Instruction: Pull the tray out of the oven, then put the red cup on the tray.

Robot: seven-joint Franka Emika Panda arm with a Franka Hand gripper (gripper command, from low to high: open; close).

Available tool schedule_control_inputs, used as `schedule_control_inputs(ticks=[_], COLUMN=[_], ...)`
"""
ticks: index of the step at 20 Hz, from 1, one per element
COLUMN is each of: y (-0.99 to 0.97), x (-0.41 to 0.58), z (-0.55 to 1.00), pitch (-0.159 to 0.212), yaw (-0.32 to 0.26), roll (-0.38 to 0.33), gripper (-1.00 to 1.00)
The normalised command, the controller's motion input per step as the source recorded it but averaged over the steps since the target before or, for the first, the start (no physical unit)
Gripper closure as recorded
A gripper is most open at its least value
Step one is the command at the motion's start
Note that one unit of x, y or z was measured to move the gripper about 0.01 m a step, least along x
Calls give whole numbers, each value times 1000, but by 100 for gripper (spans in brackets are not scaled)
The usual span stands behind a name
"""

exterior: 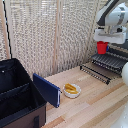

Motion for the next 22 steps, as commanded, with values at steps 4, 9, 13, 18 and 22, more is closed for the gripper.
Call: schedule_control_inputs(ticks=[4, 9, 13, 18, 22], y=[-86, -34, -132, -266, -171], x=[201, 209, 285, 238, 152], z=[-208, -182, -37, -3, 193], pitch=[-5, -14, -1, 3, 43], yaw=[-215, -244, -205, -33, -21], roll=[0, -4, -15, 0, 9], gripper=[100, -100, -100, -100, -100])
